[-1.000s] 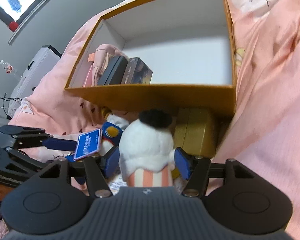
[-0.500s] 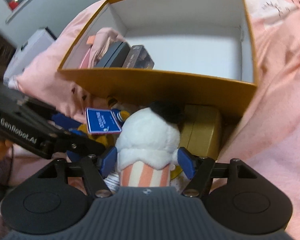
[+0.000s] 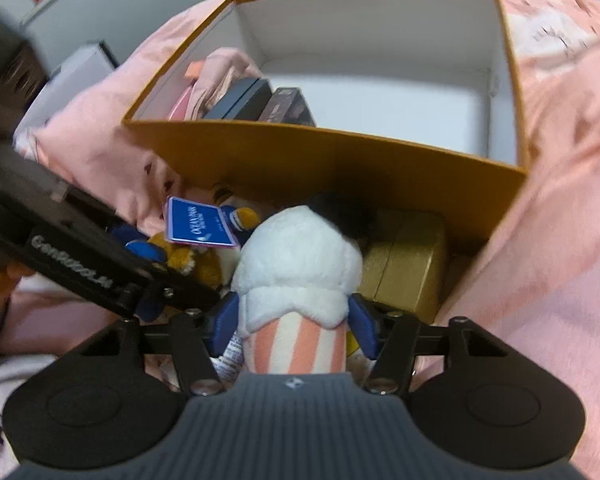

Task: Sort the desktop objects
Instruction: 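Lift both plush toys and carry them over the shoebox, then lower both plush toys into the shoebox and open both tools, then withdraw both tools from the shoebox toward the white lotion tube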

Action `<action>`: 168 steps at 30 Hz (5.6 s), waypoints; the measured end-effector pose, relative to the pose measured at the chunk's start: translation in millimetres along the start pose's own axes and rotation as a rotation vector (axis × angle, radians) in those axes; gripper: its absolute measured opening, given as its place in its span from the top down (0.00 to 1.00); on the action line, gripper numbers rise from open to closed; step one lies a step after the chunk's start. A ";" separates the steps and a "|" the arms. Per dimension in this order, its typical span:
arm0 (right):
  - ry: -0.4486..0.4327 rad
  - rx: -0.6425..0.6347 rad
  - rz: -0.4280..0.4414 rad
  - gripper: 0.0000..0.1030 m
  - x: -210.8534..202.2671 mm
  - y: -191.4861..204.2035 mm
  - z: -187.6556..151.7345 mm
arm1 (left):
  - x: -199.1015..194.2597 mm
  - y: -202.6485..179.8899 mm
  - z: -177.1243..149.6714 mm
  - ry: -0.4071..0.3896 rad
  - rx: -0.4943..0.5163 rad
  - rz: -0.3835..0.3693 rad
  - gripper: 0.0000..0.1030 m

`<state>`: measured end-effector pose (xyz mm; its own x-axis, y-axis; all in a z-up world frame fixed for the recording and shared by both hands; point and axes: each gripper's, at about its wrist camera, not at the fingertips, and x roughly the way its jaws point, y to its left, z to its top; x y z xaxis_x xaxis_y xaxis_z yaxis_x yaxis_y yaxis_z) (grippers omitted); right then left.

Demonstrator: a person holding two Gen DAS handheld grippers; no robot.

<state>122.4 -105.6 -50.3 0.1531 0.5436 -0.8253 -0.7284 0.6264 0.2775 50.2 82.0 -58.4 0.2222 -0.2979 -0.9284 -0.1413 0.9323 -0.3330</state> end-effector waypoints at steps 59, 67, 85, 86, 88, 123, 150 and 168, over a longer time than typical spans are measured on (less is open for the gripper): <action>-0.388 0.338 -0.168 0.45 -47.7 -54.9 62.2 | -17.9 -21.8 67.0 -0.427 -0.012 -0.138 0.36; -0.357 0.379 -0.110 0.42 -43.9 -68.7 66.8 | -14.7 -19.9 72.5 -0.415 -0.037 -0.163 0.36; -0.289 0.401 -0.063 0.39 -42.2 -71.1 73.2 | 5.4 -15.2 83.0 -0.333 -0.063 -0.043 0.32; -0.290 0.404 -0.061 0.39 -42.7 -71.2 72.7 | 6.1 -16.8 82.7 -0.332 -0.050 -0.025 0.32; -0.292 0.412 -0.053 0.39 -44.6 -72.1 71.2 | 8.1 -20.1 81.6 -0.323 -0.019 0.009 0.32; -0.248 0.104 -0.237 0.69 -14.6 -32.1 70.8 | -4.8 -21.4 66.9 -0.350 0.041 0.043 0.60; -0.404 -0.008 -0.134 0.68 -66.2 15.7 12.2 | -68.5 -70.5 -16.4 -0.613 0.233 0.198 0.50; -0.161 0.078 -0.088 0.61 -43.8 2.5 -24.8 | -39.3 -48.2 -31.1 -0.309 0.150 0.136 0.50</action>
<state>97.4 -141.7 -25.6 0.3233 0.5632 -0.7604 -0.6544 0.7136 0.2503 18.3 42.5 -11.0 0.4950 -0.1144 -0.8613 -0.0516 0.9857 -0.1606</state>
